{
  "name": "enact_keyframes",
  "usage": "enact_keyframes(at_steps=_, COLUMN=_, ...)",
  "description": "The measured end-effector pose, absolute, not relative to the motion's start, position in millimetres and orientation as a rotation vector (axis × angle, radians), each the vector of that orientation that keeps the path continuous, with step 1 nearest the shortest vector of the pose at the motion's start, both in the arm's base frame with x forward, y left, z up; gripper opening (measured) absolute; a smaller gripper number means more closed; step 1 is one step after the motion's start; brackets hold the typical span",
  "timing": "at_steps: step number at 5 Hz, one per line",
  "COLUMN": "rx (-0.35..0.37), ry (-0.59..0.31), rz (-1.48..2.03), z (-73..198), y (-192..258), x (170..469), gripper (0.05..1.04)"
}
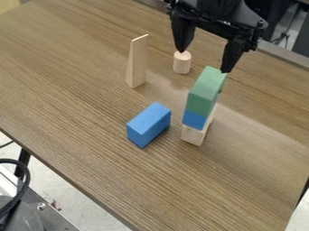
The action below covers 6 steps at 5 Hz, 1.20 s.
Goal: Put the blue rectangle on top of the green rectangle
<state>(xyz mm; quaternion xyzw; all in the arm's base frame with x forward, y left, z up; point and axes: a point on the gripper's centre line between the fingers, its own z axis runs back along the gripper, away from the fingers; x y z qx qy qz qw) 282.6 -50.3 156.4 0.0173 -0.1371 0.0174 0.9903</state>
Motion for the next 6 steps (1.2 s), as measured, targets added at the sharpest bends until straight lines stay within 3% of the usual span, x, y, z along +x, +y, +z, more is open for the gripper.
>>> enact_keyframes(at_steps=3, rx=0.063, ry=-0.157, rz=0.101, z=121.2, y=-17.3, x=274.4, gripper=1.000)
enact_keyframes(at_steps=6, rx=0.011, ry=0.027, rz=0.017, z=89.6, y=16.5, x=263.3, gripper=1.000)
